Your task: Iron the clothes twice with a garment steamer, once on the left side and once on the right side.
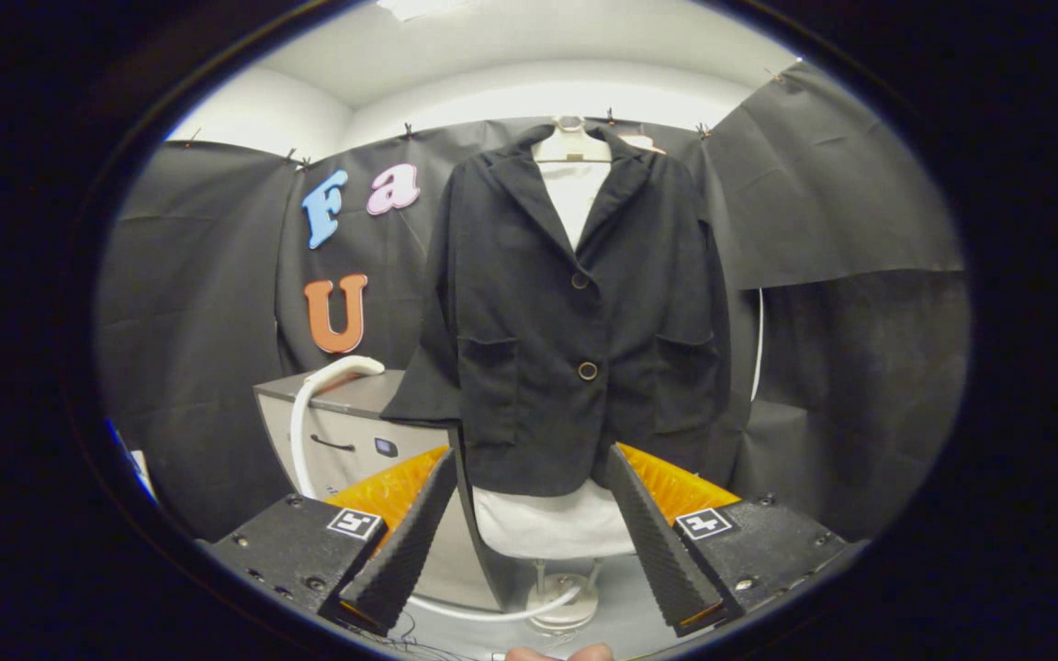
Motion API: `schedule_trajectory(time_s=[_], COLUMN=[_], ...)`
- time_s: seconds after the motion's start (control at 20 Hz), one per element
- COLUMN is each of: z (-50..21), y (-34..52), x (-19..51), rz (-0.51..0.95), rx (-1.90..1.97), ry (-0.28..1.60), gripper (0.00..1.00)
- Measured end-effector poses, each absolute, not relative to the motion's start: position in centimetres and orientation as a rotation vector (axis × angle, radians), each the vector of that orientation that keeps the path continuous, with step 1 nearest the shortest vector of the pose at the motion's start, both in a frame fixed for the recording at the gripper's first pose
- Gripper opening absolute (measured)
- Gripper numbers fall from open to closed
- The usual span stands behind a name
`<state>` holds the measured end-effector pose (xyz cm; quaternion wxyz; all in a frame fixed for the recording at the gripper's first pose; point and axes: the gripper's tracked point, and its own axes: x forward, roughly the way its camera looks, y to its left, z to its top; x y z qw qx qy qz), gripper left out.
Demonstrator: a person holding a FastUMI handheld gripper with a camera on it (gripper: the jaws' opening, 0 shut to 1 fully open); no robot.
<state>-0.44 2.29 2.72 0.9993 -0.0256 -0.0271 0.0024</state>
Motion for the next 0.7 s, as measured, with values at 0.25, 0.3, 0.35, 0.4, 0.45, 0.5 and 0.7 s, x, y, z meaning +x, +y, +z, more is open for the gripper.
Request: schedule_trajectory(time_s=[0.25, 0.3, 0.35, 0.4, 0.45, 0.5, 0.7], z=[5.3, 5.7, 6.2, 6.8, 7.3, 7.5, 7.9], y=[9.4, 11.4, 13.4, 15.4, 17.4, 19.1, 26.6], x=[2.4, 3.1, 3.8, 4.5, 5.3, 6.1, 9.8], rz=[0.064, 0.087, 0.109, 0.129, 0.146, 0.161, 0.229], rx=[-0.051, -0.044, -0.037, -0.029, -0.025, -0.024, -0.009], ry=[-0.065, -0.055, -0.047, -0.043, -0.04, -0.031, 0.052], gripper=[1.0, 1.0, 1.0, 1.0, 1.0, 1.0, 1.0])
